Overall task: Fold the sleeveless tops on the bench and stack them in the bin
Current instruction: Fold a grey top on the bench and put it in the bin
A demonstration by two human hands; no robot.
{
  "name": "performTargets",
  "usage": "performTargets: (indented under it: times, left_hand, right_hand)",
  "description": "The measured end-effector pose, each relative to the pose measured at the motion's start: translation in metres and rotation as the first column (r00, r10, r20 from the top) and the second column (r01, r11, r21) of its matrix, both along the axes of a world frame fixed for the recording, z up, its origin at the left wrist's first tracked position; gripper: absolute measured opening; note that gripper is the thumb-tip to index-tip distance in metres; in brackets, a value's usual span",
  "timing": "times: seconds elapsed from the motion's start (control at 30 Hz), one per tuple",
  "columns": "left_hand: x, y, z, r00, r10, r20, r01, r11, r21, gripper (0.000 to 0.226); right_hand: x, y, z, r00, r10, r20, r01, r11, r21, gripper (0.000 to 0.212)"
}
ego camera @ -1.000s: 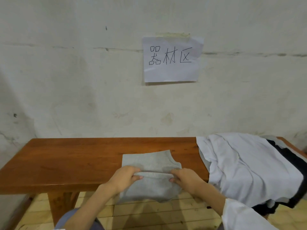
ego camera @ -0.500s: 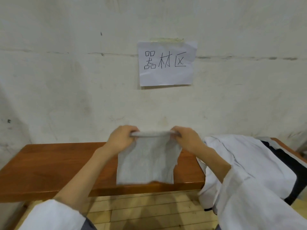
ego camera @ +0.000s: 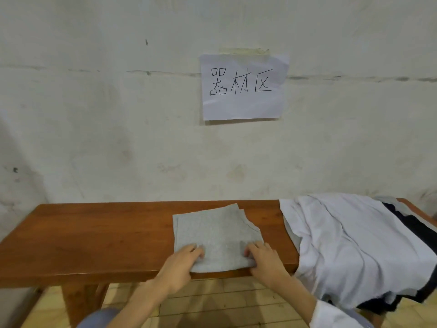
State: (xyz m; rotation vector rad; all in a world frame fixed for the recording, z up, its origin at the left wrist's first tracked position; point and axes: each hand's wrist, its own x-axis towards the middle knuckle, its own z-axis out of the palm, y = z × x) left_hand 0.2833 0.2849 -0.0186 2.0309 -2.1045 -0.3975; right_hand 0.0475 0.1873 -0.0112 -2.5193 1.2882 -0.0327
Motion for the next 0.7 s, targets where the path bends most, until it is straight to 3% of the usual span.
performTargets:
  times: [0.13,0.2,0.27,0.37,0.5,0.7]
  left_hand:
    - [0.001,0.009,-0.006,0.999,-0.030,0.043,0.028,0.998,0.050,0.061]
    - [0.003,0.008,0.001,0.998,-0.054,-0.014,0.056,0.991,0.120,0.050]
    - [0.007,0.003,0.007,0.986,-0.010,-0.164,0.041,0.982,0.186,0.030]
    - [0.018,-0.013,0.006,0.922,0.174,-0.345,-0.139,0.983,0.124,0.010]
    - [0.042,-0.044,-0.004,0.822,0.484,-0.299,-0.528,0.845,-0.083,0.010]
    - [0.051,-0.071,-0.016,0.745,0.625,-0.234,-0.652,0.756,-0.057,0.015]
  right_hand:
    - [-0.006,0.004,-0.005,1.000,0.014,0.022,-0.014,1.000,0.006,0.033]
    - [-0.007,-0.003,-0.005,0.998,0.007,0.063,-0.010,0.999,0.050,0.034]
    - [-0.007,-0.015,-0.005,0.990,-0.049,0.135,0.035,0.994,0.104,0.039]
    - [-0.001,-0.038,-0.007,0.928,-0.210,0.307,0.180,0.976,0.122,0.035]
    - [0.022,-0.072,-0.007,0.835,-0.346,0.428,0.276,0.936,0.217,0.022]
    - [0.059,-0.111,-0.021,0.855,-0.422,0.301,0.343,0.896,0.281,0.047]
